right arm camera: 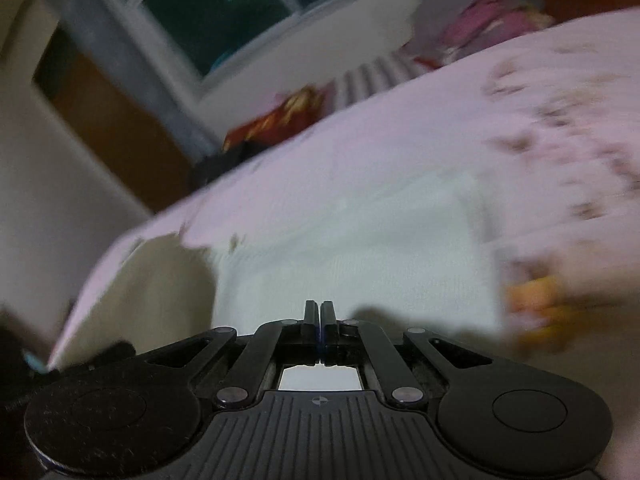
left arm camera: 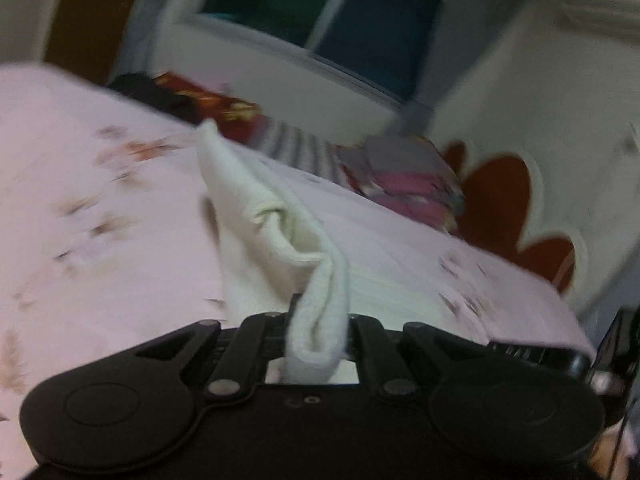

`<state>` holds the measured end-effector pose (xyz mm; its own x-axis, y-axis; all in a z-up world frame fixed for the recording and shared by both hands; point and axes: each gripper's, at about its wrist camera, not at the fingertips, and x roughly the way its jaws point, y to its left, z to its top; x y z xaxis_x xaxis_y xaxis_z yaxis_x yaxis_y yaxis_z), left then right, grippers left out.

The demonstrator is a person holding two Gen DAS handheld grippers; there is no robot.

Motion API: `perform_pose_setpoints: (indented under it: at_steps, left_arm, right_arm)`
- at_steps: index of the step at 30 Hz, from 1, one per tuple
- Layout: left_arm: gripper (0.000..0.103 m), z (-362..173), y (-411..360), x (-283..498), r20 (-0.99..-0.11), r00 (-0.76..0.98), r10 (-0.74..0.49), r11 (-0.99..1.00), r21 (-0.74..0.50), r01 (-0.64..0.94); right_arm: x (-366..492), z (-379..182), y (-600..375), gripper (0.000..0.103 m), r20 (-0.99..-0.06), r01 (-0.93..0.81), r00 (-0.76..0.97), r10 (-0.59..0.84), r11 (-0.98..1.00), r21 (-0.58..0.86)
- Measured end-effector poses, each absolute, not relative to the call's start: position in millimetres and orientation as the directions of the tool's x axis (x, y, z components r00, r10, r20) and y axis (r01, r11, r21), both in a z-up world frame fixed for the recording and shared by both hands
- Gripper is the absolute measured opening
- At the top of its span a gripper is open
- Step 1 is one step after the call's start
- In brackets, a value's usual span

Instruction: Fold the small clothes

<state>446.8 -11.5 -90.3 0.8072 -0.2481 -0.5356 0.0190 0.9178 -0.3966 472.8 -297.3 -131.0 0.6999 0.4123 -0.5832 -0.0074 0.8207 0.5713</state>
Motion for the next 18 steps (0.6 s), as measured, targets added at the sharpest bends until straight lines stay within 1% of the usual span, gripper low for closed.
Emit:
perform_pose_setpoints:
  at_steps: [4,5,6,7,8,9,10,12,13,14,15,18]
  left_arm:
    - [0.006,-87.6,-78.8,442.6,-0.565,0.763,-0.314,0.928,-0.351,0.122]
    - [0.007,-92.2,-99.6,443.1,-0.590,0.731,-0.344,0.926,-0.341,0.161]
    - [0.013,-99.6,-117.5,445.8,-0.621,0.686,-0.380,0.919,-0.340,0.202]
    - [0.027,-108.1,-136.2,447.2,-0.660,0.630,-0.409,0.911,-0.333,0.242]
    - [0.035,-115.7,-152.8,447.4,-0.695,0.583,-0.421,0.907,-0.325,0.268]
    - [0.046,-119.2,-162.8,444.5,-0.716,0.552,-0.427,0.904,-0.325,0.278]
    - [0.047,-117.3,-164.5,438.4,-0.703,0.556,-0.443,0.896,-0.340,0.284]
    - [0.046,-107.0,-150.7,430.3,-0.648,0.591,-0.481,0.876,-0.389,0.286]
    - [0.046,-101.4,-139.2,430.1,-0.634,0.617,-0.466,0.882,-0.390,0.265]
    - [0.045,-97.3,-126.2,432.3,-0.624,0.648,-0.437,0.894,-0.380,0.237]
    - [0.045,-96.5,-114.9,434.2,-0.616,0.676,-0.405,0.907,-0.365,0.210]
    - [0.044,-99.2,-81.3,450.6,-0.634,0.703,-0.322,0.931,-0.348,0.113]
  right_arm:
    - [446.5,-108.8,-357.5,0.000,-0.565,0.033,0.749,0.346,0.832,0.553]
    - [440.9,-105.3,-367.6,0.000,-0.562,0.040,0.755,0.336,0.833,0.552]
    - [435.3,-102.8,-378.7,0.000,-0.560,0.049,0.761,0.328,0.831,0.554]
    - [431.9,-102.0,-388.0,0.000,-0.555,0.059,0.764,0.328,0.822,0.567]
    - [429.7,-102.4,-396.5,0.018,-0.550,0.066,0.764,0.337,0.807,0.586]
    - [430.0,-102.3,-401.3,0.043,-0.555,0.078,0.759,0.339,0.800,0.595]
    - [428.5,-103.2,-406.2,0.081,-0.559,0.083,0.754,0.345,0.794,0.602]
    - [419.8,-100.9,-412.9,0.081,-0.510,0.038,0.776,0.371,0.779,0.625]
    - [418.2,-99.5,-414.5,0.073,-0.509,0.031,0.774,0.377,0.781,0.624]
    - [417.9,-99.4,-414.7,0.059,-0.509,0.024,0.770,0.385,0.779,0.626]
    - [419.6,-101.6,-414.2,0.055,-0.518,0.024,0.757,0.398,0.776,0.631]
    - [428.3,-114.1,-408.6,0.052,-0.557,0.039,0.721,0.412,0.778,0.627]
